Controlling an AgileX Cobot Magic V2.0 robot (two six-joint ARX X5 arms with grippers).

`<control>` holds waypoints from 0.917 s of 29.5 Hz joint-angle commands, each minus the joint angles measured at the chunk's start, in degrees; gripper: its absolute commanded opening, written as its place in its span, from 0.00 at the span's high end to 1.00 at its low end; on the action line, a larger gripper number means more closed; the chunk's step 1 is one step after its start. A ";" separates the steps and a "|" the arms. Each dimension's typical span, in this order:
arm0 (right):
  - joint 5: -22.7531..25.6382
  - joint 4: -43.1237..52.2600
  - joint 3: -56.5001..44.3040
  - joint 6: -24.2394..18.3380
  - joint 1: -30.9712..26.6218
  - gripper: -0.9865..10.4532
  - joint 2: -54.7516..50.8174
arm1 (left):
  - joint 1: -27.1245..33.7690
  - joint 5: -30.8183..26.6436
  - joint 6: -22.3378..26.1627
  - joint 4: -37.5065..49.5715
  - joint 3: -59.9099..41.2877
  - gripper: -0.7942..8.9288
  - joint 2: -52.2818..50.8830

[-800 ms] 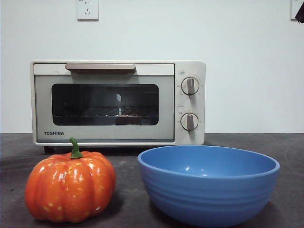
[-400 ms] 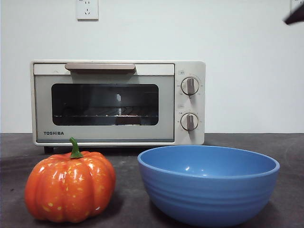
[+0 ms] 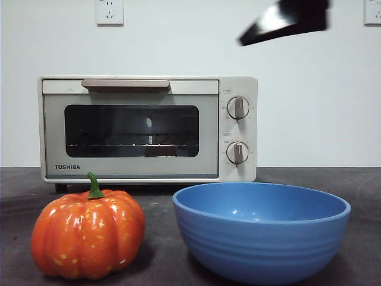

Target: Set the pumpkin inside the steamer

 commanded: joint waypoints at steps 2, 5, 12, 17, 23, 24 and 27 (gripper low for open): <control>2.29 0.85 5.14 -1.81 4.72 0.48 7.10 | -0.11 0.13 0.96 0.50 1.05 0.90 0.33; 4.24 0.85 8.70 -2.64 7.85 0.47 12.66 | -0.11 0.13 0.96 0.50 1.05 0.90 0.33; 7.96 1.46 12.24 -3.91 13.05 0.46 22.93 | -0.11 0.13 0.96 0.46 1.05 0.90 0.33; 10.67 2.38 12.24 -4.02 15.98 0.46 28.30 | -0.11 0.13 0.98 0.46 1.05 0.90 0.33; 17.00 4.55 12.24 -4.92 19.21 0.44 34.29 | -0.11 0.13 0.96 0.46 1.05 0.90 0.33; 17.75 4.90 12.24 -4.94 19.45 0.44 35.36 | -0.11 0.13 0.96 0.46 1.03 0.90 0.33; 21.27 6.19 12.24 -5.07 20.31 0.44 38.27 | -0.17 0.13 0.96 0.44 1.05 0.90 0.33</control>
